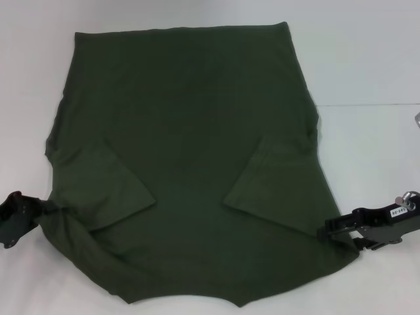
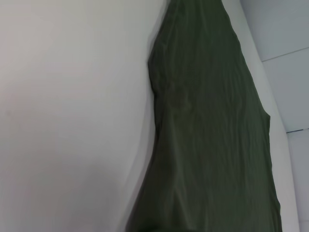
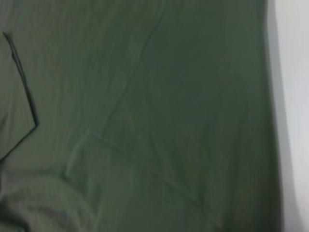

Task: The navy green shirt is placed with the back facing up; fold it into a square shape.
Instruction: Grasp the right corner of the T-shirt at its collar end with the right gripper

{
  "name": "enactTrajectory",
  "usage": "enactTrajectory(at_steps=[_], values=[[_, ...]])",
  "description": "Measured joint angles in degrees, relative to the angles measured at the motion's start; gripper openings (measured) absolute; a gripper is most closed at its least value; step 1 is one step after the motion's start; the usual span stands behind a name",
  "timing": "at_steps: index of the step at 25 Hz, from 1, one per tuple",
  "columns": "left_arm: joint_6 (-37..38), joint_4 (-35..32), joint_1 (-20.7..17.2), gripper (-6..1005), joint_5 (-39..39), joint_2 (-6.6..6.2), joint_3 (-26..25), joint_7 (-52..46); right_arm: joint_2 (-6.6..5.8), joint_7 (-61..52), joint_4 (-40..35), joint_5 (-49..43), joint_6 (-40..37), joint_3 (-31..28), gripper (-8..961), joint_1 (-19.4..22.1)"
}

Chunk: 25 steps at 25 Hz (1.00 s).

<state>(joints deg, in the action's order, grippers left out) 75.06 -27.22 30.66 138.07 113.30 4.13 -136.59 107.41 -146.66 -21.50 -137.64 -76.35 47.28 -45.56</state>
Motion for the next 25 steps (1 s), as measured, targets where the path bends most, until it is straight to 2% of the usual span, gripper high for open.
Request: enactTrajectory(at_steps=[7,10,17,25], values=[[0.0,-0.02,0.01,15,-0.5,-0.02,0.0,0.01,0.22,-0.13,0.1,0.09,-0.75,0.75,945,0.02],[0.0,-0.03,0.01,14,-0.52,-0.02,0.0,0.01,-0.07,-0.47,0.12,0.16,-1.39,1.63,945,-0.07],[-0.06,-0.03,0.01,14,-0.63,0.03,0.0,0.01,-0.49,-0.07,0.11,0.52,-0.7,-1.19,945,0.22],[-0.09,0.04,0.01,15,-1.36,0.07,0.21,0.01,-0.31,-0.01,0.16,0.18,-0.98,-0.32,943,-0.38]])
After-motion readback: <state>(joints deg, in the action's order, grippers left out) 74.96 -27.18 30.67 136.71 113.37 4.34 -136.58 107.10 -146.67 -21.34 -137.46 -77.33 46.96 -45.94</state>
